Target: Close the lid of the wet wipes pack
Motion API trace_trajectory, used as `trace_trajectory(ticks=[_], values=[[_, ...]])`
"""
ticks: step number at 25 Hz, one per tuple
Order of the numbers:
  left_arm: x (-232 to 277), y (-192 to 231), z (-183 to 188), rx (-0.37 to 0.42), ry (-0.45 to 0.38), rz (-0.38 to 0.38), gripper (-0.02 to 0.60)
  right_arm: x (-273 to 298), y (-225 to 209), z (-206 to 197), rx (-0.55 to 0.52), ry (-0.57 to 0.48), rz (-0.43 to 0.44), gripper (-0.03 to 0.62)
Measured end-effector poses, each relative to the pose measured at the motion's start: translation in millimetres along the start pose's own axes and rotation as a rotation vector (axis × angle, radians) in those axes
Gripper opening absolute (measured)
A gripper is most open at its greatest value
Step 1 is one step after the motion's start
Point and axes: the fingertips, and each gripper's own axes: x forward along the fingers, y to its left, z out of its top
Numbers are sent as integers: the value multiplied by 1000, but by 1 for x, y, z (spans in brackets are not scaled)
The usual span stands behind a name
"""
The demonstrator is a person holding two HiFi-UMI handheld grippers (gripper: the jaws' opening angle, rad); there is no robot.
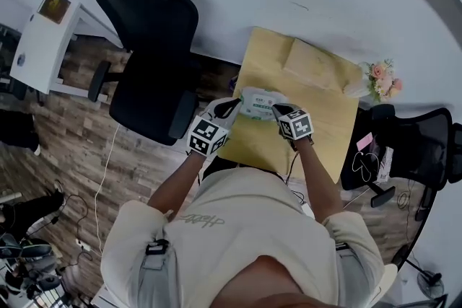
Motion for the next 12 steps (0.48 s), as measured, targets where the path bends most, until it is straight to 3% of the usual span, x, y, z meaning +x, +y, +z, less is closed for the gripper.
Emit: trace_trajectory(ticks=[12], values=[[9,-31,64,117,-47,-51,18,-140,-22,50,63,-379,-119,2]])
